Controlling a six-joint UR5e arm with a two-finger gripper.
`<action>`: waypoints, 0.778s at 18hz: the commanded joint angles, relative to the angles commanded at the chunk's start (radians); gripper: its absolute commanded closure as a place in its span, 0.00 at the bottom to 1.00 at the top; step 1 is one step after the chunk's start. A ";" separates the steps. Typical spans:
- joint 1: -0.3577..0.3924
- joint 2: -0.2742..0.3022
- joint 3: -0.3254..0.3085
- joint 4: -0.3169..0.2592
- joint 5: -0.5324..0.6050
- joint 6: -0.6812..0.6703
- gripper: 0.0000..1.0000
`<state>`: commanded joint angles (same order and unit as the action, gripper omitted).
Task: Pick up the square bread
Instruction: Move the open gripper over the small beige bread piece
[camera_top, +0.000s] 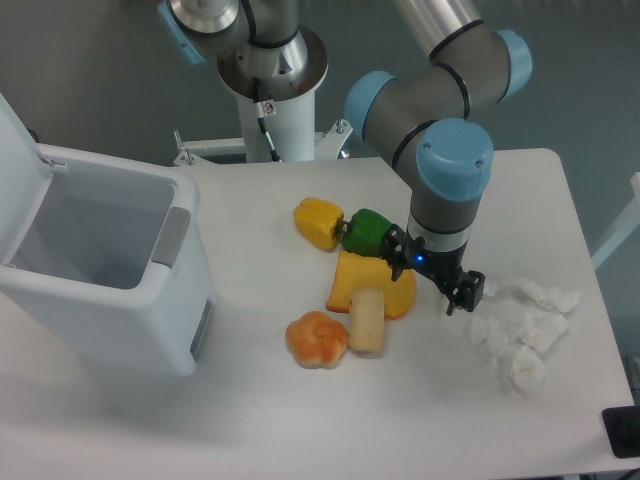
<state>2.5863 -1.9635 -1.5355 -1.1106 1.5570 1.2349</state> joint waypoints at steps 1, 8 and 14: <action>0.000 -0.002 0.000 0.000 0.000 -0.002 0.00; -0.028 -0.031 0.014 0.035 -0.025 -0.099 0.00; -0.072 -0.066 0.000 0.101 -0.043 -0.149 0.00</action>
<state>2.5143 -2.0293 -1.5355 -1.0095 1.5141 1.0861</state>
